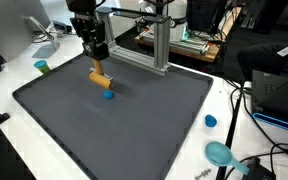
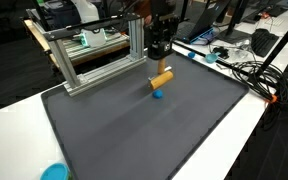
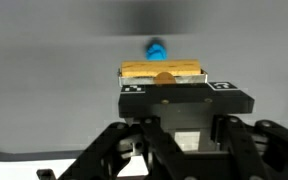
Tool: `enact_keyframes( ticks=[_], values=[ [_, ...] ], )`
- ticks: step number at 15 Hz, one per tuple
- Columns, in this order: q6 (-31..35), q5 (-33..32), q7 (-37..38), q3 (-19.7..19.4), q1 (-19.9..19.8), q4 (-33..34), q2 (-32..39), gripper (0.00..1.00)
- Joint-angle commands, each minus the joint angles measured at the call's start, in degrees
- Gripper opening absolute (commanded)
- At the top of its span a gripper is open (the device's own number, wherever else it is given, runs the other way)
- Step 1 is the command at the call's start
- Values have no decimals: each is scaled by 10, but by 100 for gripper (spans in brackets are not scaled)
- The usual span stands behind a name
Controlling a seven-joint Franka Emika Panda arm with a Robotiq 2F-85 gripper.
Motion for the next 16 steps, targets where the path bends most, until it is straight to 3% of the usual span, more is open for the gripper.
enact_keyframes(
  ticks=[1, 3, 4, 5, 6, 16],
  values=[
    [59, 1, -1, -7, -2, -75, -53, 23],
    [62, 5, -17, -9, -6, -94, -70, 23],
    [49, 0, -2, -8, -1, -55, -29, 48],
    [51, 0, -4, -9, -2, -65, -37, 48],
    [51, 0, -5, -10, -2, -72, -44, 23],
    [109, 15, 4, -2, 2, -117, -40, 23]
  ],
)
